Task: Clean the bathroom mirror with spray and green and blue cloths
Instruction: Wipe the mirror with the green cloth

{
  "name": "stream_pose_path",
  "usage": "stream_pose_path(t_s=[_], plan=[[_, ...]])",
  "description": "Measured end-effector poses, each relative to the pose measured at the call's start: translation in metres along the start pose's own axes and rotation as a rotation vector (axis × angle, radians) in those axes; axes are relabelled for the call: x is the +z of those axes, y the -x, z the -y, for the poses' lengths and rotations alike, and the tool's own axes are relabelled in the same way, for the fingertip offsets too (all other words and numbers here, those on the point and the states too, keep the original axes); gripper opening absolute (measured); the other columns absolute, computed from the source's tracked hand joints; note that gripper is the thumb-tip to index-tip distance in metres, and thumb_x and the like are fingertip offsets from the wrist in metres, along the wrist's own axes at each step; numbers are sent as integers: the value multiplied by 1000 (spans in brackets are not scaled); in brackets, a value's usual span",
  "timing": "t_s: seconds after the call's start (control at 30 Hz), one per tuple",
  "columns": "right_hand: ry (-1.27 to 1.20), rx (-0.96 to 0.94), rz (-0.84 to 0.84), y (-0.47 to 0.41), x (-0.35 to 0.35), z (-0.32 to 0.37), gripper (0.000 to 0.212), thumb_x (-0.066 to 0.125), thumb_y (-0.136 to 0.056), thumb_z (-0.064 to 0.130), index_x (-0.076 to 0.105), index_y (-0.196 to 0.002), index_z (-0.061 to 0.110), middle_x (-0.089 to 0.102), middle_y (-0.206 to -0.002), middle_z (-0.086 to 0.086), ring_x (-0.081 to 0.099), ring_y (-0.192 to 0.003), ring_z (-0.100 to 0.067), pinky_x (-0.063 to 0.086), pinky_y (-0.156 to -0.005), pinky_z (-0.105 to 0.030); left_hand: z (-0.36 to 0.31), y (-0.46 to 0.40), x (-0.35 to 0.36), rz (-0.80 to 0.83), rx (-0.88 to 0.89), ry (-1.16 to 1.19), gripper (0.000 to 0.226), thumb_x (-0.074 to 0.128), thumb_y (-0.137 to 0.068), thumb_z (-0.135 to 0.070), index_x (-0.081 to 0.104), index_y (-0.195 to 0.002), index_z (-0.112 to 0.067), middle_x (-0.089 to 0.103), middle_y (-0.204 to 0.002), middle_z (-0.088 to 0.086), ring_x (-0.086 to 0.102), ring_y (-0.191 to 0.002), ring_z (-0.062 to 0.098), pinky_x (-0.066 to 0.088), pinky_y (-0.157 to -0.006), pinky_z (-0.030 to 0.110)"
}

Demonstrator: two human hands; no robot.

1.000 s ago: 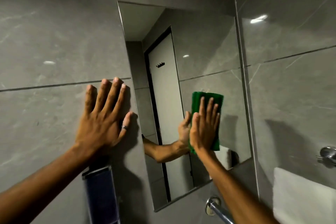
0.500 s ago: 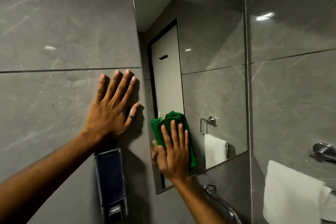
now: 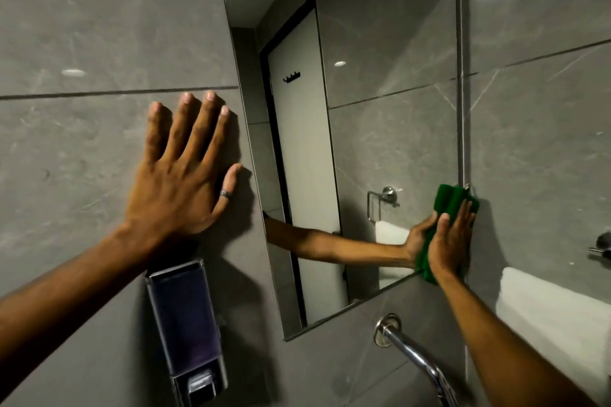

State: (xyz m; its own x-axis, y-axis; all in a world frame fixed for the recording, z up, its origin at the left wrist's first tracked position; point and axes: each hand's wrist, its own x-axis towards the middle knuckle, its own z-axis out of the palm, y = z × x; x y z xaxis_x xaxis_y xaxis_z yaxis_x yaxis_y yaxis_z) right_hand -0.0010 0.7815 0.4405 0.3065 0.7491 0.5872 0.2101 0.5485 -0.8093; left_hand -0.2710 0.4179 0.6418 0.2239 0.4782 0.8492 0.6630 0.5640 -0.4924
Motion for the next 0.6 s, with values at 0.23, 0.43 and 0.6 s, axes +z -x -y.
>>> stream_pose_path(t_s=[0.23, 0.43, 0.6], plan=[[-136, -119, -81, 83, 39, 18, 48, 36, -103, 20, 40, -149, 6, 37, -158, -15, 28, -151, -33, 24, -122, -55, -1, 8, 13, -5, 11, 20, 84, 19, -101, -61, 3, -166, -12, 0, -176, 14, -2, -164, 35, 0, -131, 60], [-187, -466, -1, 191, 68, 86, 45, 34, -103, 23, 46, -146, 14, 47, -153, -9, 33, -150, -25, 21, -125, -45, -6, -3, 23, 8, 4, 37, 83, 18, -102, -61, 4, -166, -11, 2, -176, 14, 0, -164, 35, 0, -130, 60], [-469, -328, 233, 256, 75, 139, 44, 36, -105, 28, 41, -146, 43, 41, -158, 4, 27, -152, -14, 15, -126, -32, -16, -14, 21, 115, 0, 98, 77, 19, -105, -58, 8, -166, -13, 6, -176, 12, 2, -164, 34, 1, -131, 59]])
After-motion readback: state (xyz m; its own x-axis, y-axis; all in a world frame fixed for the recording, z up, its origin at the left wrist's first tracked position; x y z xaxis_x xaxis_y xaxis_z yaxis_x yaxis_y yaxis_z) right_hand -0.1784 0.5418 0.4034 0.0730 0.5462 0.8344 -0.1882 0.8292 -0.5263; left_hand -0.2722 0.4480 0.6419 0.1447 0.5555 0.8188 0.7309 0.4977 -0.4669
